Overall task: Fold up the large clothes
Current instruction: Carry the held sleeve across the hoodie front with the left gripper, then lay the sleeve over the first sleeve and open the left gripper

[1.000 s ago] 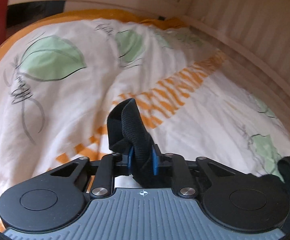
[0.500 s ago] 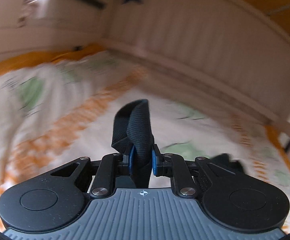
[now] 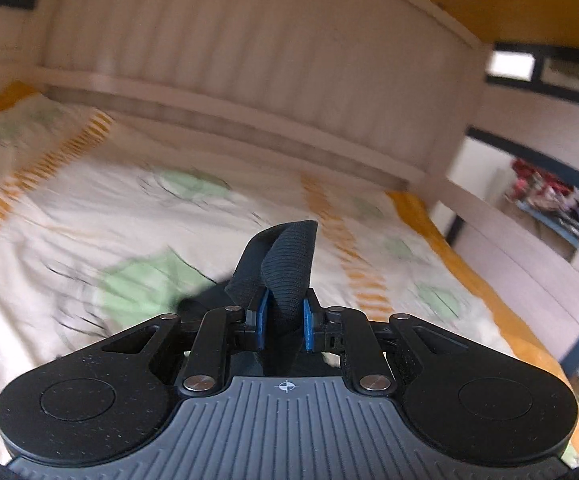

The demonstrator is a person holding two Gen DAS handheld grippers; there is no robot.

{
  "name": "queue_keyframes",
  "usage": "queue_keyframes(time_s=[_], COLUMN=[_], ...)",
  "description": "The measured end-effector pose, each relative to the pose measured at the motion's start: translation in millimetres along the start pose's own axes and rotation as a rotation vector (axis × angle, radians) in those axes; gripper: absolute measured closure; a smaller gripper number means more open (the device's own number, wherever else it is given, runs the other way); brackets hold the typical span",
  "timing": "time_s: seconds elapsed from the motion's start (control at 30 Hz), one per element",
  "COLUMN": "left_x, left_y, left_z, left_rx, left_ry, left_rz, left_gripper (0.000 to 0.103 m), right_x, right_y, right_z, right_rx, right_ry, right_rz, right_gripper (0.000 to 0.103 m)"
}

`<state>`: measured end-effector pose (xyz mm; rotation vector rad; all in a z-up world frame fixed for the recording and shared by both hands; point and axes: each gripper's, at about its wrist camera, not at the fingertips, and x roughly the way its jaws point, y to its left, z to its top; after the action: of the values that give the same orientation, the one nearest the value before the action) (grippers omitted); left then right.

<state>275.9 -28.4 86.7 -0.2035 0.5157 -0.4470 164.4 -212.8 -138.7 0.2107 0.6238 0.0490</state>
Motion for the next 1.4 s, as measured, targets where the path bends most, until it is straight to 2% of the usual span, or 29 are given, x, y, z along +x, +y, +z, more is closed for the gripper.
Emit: queue_keyframes(time_s=[0.17, 0.33, 0.5, 0.53, 0.6, 0.63, 0.7, 0.8, 0.93, 1.07, 1.2, 1.4], left_x=[41.9, 80.0, 97.0, 98.1, 95.6, 91.9, 83.3, 63.9, 38.8, 21.4, 10.8, 12.2], left_y=[-35.9, -58.1, -71.1, -71.5, -72.7, -71.9, -71.4, -63.4, -40.4, -0.9, 48.4, 99.3], left_z=[-30.3, -64.0, -88.7, -89.8, -90.6, -88.9, -82.6, -67.2, -54.2, -62.1, -84.7, -122.5], left_rx=[0.063, 0.070, 0.090, 0.093, 0.100, 0.106, 0.123, 0.145, 0.191, 0.226, 0.213, 0.155], left_ry=[0.080, 0.181, 0.258, 0.275, 0.290, 0.284, 0.259, 0.196, 0.130, 0.115, 0.153, 0.231], left_rz=[-0.047, -0.082, -0.095, -0.101, -0.118, -0.129, -0.148, -0.154, -0.069, 0.073, 0.221, 0.327], left_gripper=[0.086, 0.086, 0.083, 0.080, 0.066, 0.063, 0.046, 0.031, 0.029, 0.029, 0.029, 0.029], right_x=[-0.8, -2.0, -2.4, -2.6, -3.5, -3.8, -3.8, -2.4, -1.9, -4.5, -12.0, -18.4], right_y=[-4.2, -9.4, -12.4, -12.7, -14.4, -14.2, -14.2, -13.3, -11.3, -14.3, -26.3, -39.6], right_z=[-2.0, -2.9, -2.7, -2.5, -3.7, -3.7, -4.2, -3.7, -0.8, 6.7, 16.4, 41.5], right_rx=[0.008, 0.032, 0.041, 0.042, 0.043, 0.042, 0.038, 0.031, 0.028, 0.069, 0.144, 0.155], right_ry=[-0.020, -0.028, -0.030, -0.030, -0.031, -0.031, -0.030, -0.026, -0.009, 0.022, 0.024, -0.034], right_rz=[0.024, 0.046, 0.058, 0.060, 0.063, 0.063, 0.060, 0.055, 0.050, 0.064, 0.083, 0.050], right_gripper=[0.001, 0.001, 0.001, 0.001, 0.001, 0.001, 0.001, 0.001, 0.001, 0.001, 0.001, 0.001])
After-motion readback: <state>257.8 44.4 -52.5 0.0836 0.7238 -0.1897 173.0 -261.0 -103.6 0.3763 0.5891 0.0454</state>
